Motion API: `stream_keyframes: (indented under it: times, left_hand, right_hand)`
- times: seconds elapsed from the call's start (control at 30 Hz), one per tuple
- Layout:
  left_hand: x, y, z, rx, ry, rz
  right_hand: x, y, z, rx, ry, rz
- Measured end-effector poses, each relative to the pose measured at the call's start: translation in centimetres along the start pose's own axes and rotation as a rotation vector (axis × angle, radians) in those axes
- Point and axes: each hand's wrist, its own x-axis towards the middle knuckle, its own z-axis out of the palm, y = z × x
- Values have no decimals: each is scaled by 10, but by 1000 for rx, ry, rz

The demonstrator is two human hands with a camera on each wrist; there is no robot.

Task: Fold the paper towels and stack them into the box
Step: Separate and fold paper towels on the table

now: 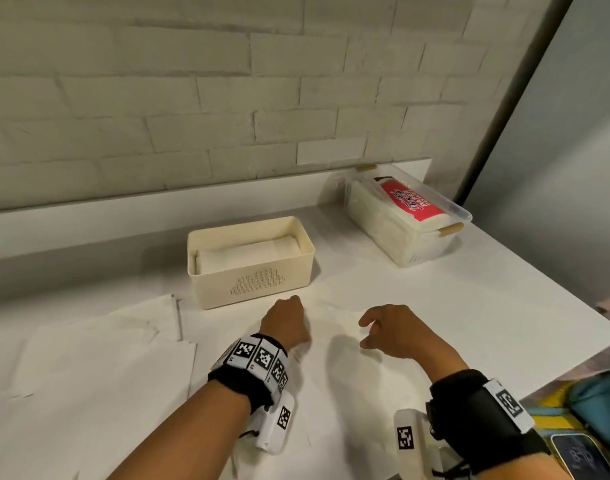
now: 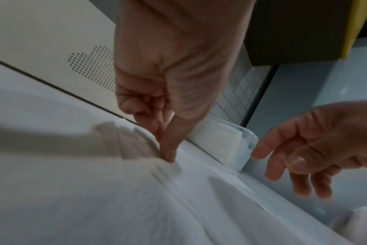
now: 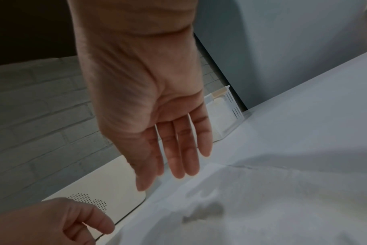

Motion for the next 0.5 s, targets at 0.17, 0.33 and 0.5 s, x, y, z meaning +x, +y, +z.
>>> stream_keyframes:
  times: [0.17,0.33,0.5]
  left_hand:
    - [5,-9,1,-66,-4,-61]
    - [6,-12,1,-79,11,-89]
    - [7,-16,1,-62,19,-128]
  right_hand:
    - [5,-8,2,-19,-18,-16]
    - [18,-17,10,-22,-48,-8]
    - [31,-26,13,-24,-57,4]
